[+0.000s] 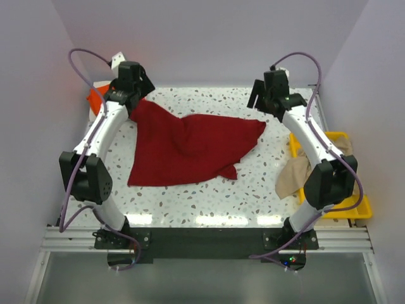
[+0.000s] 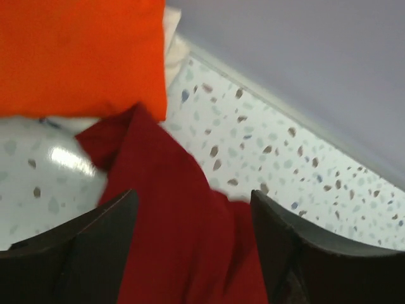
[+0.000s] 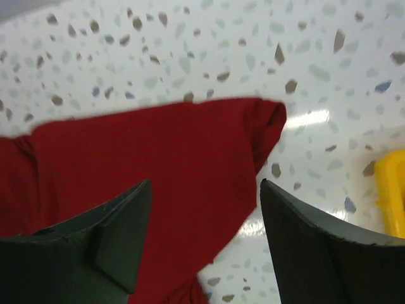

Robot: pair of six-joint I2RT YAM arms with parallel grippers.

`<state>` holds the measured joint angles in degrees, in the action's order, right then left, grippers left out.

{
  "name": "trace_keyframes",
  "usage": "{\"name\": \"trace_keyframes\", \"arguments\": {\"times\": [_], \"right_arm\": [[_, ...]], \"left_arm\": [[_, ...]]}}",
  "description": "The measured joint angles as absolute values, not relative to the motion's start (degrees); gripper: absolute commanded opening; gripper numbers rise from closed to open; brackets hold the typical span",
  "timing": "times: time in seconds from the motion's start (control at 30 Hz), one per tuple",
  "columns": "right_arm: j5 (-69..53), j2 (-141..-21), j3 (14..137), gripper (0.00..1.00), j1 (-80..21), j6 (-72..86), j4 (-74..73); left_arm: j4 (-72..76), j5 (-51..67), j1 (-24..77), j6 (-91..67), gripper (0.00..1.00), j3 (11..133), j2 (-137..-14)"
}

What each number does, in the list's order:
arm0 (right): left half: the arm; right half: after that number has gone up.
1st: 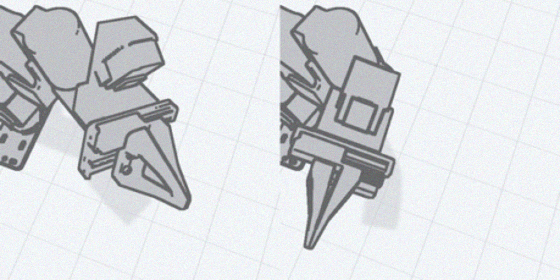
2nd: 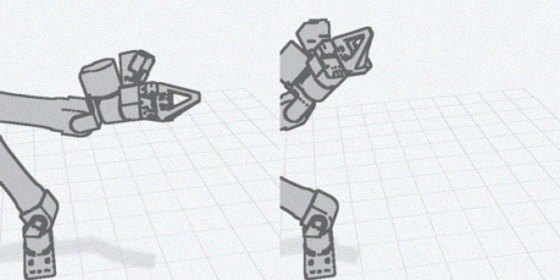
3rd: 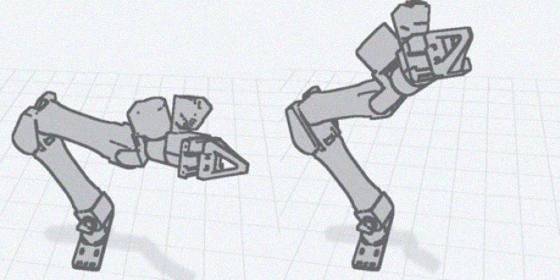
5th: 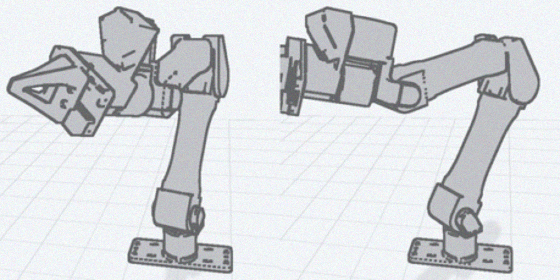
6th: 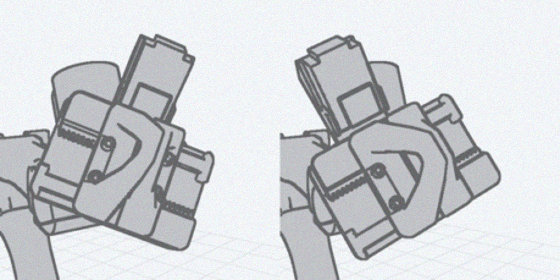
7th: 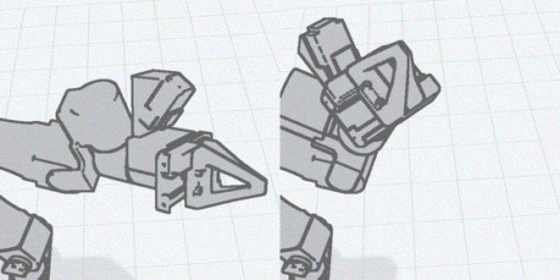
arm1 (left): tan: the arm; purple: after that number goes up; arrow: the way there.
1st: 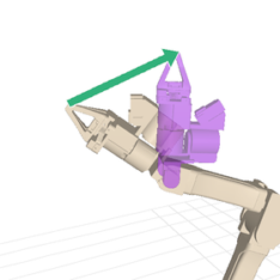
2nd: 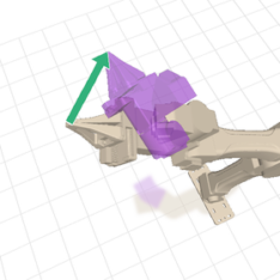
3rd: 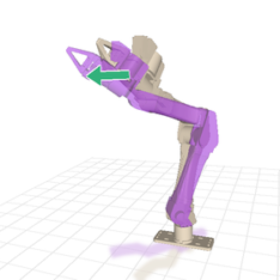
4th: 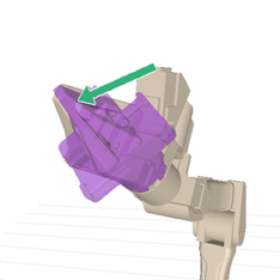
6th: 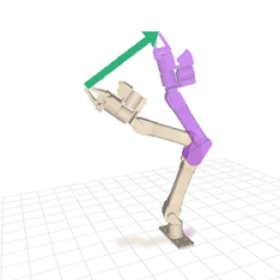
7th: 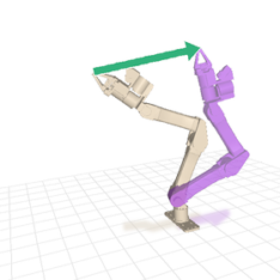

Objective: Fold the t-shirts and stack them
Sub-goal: Flatten the tshirt out

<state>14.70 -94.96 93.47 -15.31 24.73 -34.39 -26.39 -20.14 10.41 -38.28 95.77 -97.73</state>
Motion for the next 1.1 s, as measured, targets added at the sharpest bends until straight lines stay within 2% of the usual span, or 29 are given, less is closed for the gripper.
{"name": "trace_keyframes", "arguments": {"times": [0.17,0.23,0.4,0.5,0.67,0.83,1.1], "right_arm": [[9.13,-90.59,77.23,0.7,-15.42,28.38,-31.99],[6.46,-85.8,69.19,0.68,-15.57,30.24,-29.78],[3.29,-74.06,51.77,0.63,-19.16,34.46,-23.44],[1.48,-70.87,44.88,0.61,-21.45,36.29,-20.36],[0.01,-69.8,39.88,0.61,-21.63,38.09,-18.09],[-0.49,-69.97,39.81,0.6,-21.63,38.24,-15.31],[-1.3,-72.99,39.59,0.59,-21.63,38.41,-12.88]], "left_arm": [[-24.84,-18.24,9.34,-40.75,0.82,77.8,-92.01],[-25.15,-18.17,9.41,-42.7,0.76,70.06,-86.19],[-24.03,-18.94,9.45,-48.14,0.74,51.29,-68.99],[-25.41,-20.03,9.45,-51.51,0.7,42.09,-61.71],[-30.37,-20.97,9.45,-56.93,0.67,32.42,-56.03],[-35.77,-21.23,9.5,-60.95,0.67,29.8,-55.66],[-35.16,-18.79,9.54,-63.51,0.63,25.8,-57.17]]}}
